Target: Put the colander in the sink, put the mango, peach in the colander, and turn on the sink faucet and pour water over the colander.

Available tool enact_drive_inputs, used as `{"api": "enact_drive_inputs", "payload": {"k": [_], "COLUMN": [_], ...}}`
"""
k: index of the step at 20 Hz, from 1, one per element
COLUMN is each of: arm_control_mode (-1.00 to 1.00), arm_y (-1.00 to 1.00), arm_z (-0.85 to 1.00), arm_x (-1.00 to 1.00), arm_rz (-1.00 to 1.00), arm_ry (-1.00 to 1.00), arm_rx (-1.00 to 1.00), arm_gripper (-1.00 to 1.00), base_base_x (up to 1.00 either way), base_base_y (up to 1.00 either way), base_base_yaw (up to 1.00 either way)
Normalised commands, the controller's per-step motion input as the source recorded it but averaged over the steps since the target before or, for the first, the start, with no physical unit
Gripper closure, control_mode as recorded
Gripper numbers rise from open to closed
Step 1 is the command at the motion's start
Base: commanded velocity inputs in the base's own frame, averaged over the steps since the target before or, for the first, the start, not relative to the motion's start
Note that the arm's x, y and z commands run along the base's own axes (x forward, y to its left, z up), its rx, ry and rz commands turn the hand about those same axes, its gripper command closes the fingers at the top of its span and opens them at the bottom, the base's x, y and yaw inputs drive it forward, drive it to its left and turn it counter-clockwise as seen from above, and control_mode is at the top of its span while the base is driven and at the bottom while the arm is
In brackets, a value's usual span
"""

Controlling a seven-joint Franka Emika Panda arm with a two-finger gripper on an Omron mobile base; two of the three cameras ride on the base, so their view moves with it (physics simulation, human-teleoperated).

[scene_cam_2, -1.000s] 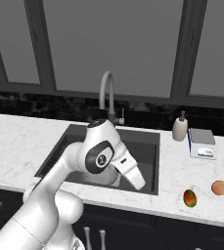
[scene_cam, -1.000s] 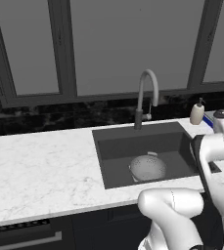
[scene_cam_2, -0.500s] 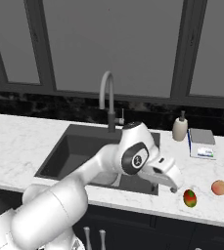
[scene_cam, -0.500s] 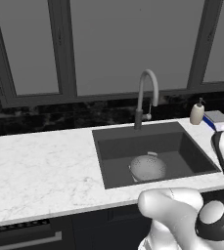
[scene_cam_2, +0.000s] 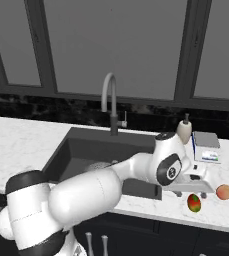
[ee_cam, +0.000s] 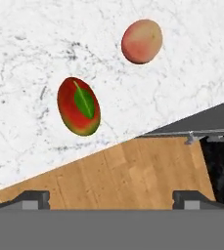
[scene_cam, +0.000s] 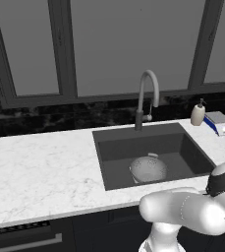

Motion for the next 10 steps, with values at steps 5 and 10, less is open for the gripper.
{"api": "enact_drive_inputs", "payload": {"k": [5, 10], "arm_control_mode": [-1.0, -1.0], "arm_y": [-0.42, -0.21], "arm_z": [-0.24, -0.22], "arm_x": [0.44, 0.35], "arm_rz": [0.36, 0.26], "arm_ry": [0.01, 0.0], "arm_rx": [0.3, 0.3], "arm_gripper": [-1.0, -1.0], "base_base_x": [0.0, 0.0], "base_base_y": [0.0, 0.0], "base_base_yaw": [0.0, 0.0]}}
